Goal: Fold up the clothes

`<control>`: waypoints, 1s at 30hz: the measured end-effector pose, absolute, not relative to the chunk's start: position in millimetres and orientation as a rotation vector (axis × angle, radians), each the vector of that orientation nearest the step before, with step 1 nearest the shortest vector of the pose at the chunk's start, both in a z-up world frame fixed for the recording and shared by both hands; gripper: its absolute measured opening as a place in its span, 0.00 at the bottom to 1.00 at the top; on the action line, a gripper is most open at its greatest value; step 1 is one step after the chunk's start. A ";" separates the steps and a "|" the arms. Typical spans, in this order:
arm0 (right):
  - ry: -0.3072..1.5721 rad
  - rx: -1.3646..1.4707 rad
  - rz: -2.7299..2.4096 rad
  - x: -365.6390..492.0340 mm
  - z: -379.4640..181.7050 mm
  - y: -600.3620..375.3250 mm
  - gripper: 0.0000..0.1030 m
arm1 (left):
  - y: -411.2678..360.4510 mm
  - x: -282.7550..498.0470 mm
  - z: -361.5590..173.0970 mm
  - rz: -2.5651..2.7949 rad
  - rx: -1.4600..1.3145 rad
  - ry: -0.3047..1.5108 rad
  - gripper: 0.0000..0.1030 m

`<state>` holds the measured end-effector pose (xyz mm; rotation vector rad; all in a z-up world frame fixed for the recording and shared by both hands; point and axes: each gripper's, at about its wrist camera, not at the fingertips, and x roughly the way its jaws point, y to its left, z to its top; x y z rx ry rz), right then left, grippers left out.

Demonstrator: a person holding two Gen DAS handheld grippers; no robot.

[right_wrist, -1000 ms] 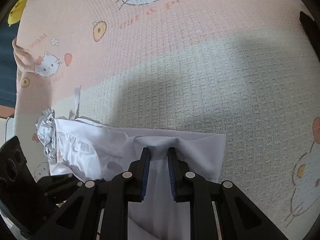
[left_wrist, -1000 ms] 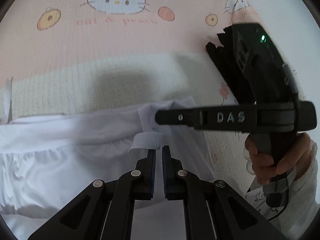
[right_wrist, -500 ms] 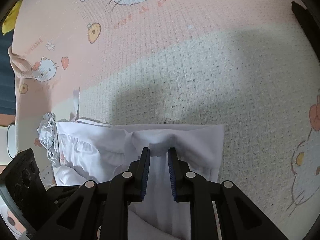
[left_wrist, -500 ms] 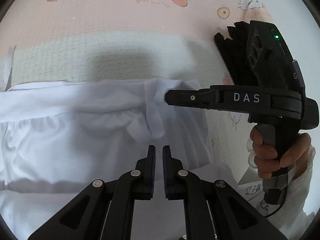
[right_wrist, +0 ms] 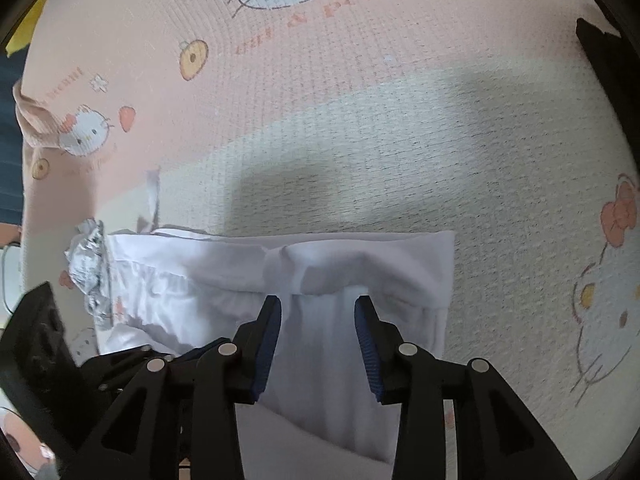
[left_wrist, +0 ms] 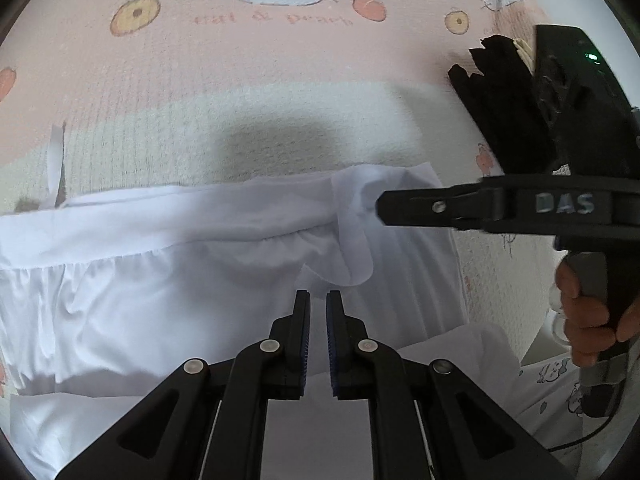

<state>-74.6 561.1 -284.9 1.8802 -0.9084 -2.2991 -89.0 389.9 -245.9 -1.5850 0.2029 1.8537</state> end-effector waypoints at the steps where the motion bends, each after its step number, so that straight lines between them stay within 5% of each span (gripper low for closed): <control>1: -0.921 1.875 -2.294 -74.0 -283.9 561.2 0.36 | 386.5 -90.7 -250.2 1.852 -1.605 0.201 0.07; 8: -1.102 1.880 -2.145 -72.7 -296.6 557.4 0.36 | 383.0 -93.8 -260.0 1.863 -1.609 0.219 0.07; 16: -1.091 1.924 -2.145 -81.4 -311.4 547.1 0.35 | 399.9 -66.4 -255.6 1.939 -1.451 0.500 0.07; 20: -0.891 1.970 -2.240 -88.7 -308.2 535.0 0.08 | 408.1 -66.9 -254.5 1.950 -1.510 0.521 0.07; 26: -0.806 1.981 -2.246 -86.8 -304.5 530.1 0.07 | 392.5 -89.4 -251.0 1.940 -1.687 0.244 0.08; 30: -0.844 1.945 -2.228 -80.6 -300.8 537.6 0.07 | 401.8 -80.5 -240.8 1.989 -1.575 0.436 0.08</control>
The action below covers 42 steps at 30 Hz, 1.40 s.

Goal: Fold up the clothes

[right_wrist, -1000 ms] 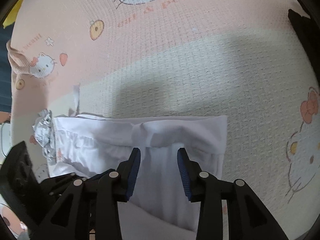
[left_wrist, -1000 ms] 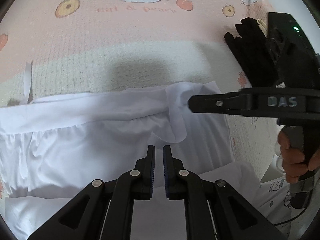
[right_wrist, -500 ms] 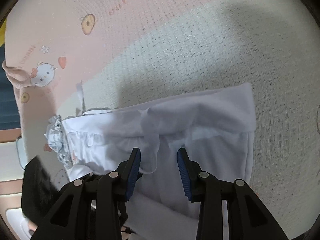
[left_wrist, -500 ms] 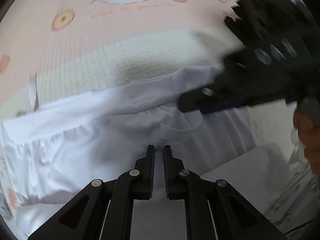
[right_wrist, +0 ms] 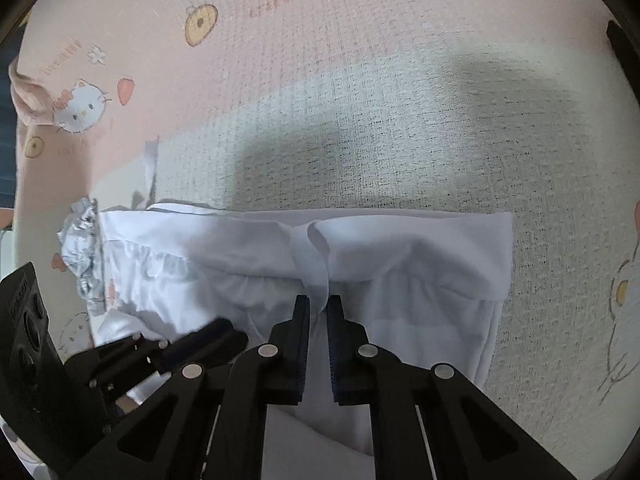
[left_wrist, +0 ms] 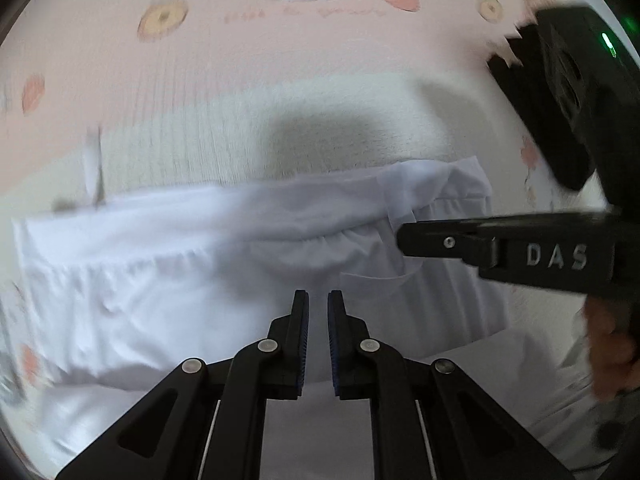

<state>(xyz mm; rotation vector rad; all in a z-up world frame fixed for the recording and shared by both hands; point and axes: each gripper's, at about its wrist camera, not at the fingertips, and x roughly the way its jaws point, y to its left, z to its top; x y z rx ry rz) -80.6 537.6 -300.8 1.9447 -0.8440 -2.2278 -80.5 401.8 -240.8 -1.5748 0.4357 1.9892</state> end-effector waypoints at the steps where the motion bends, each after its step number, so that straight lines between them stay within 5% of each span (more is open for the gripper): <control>1: -0.849 1.944 -2.227 -78.9 -300.2 539.9 0.07 | 405.2 -77.7 -239.5 1.989 -1.560 0.464 0.08; 18: -0.705 2.016 -2.194 -50.9 -297.2 554.3 0.07 | 404.0 -73.1 -237.8 1.978 -1.591 0.413 0.08; 22: -0.816 1.938 -2.186 -45.2 -292.4 562.2 0.08 | 387.6 -90.0 -230.0 1.978 -1.611 0.301 0.08; 27: -0.917 1.838 -2.272 -45.6 -278.9 569.0 0.45 | 352.8 -131.5 -218.1 1.989 -1.674 0.158 0.08; 42: -0.641 1.640 -2.533 -102.0 -238.1 487.9 0.55 | 241.8 -165.5 -203.9 2.098 -1.739 0.021 0.08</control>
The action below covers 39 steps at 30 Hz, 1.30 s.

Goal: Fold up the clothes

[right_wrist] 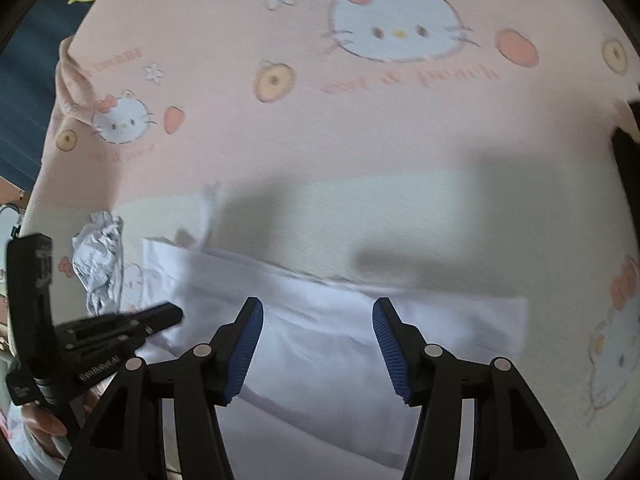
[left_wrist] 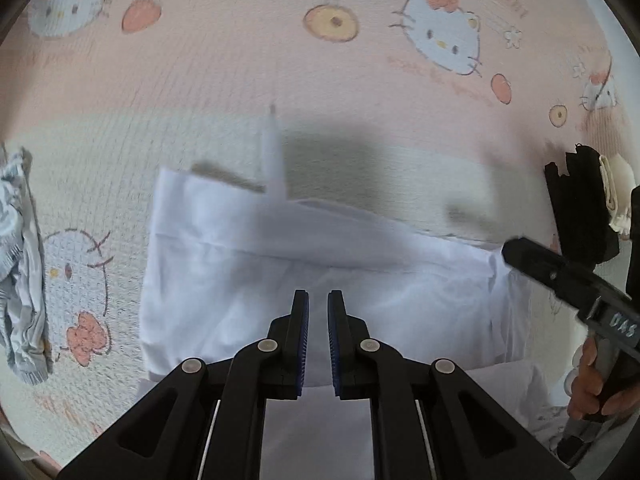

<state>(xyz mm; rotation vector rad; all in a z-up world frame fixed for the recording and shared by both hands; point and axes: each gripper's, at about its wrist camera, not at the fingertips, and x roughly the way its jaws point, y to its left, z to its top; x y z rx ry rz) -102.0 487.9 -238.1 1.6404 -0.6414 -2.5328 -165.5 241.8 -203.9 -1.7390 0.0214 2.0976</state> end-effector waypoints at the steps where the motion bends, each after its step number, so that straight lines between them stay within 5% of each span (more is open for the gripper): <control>1: -0.644 1.625 -2.534 -107.2 -237.6 481.1 0.55 | 237.7 -169.7 -208.2 2.094 -1.740 0.049 0.08; 6: -0.691 1.594 -2.499 -124.6 -245.7 458.2 0.55 | 220.1 -184.4 -225.8 2.085 -1.737 0.169 0.08; 18: -0.897 1.647 -2.325 -159.0 -278.1 435.2 0.55 | 172.0 -224.5 -220.2 2.079 -1.750 -0.083 0.08; 28: -1.105 1.664 -2.116 -210.8 -302.4 432.7 0.55 | 184.2 -223.1 -204.3 2.050 -1.663 -0.020 0.08; 35: -1.295 1.600 -2.026 -220.5 -329.4 433.4 0.55 | 212.0 -259.1 -244.4 1.879 -1.756 -0.337 0.08; 39: -1.409 1.532 -1.964 -209.7 -338.7 442.1 0.55 | 213.9 -264.5 -267.9 1.878 -1.797 -0.359 0.08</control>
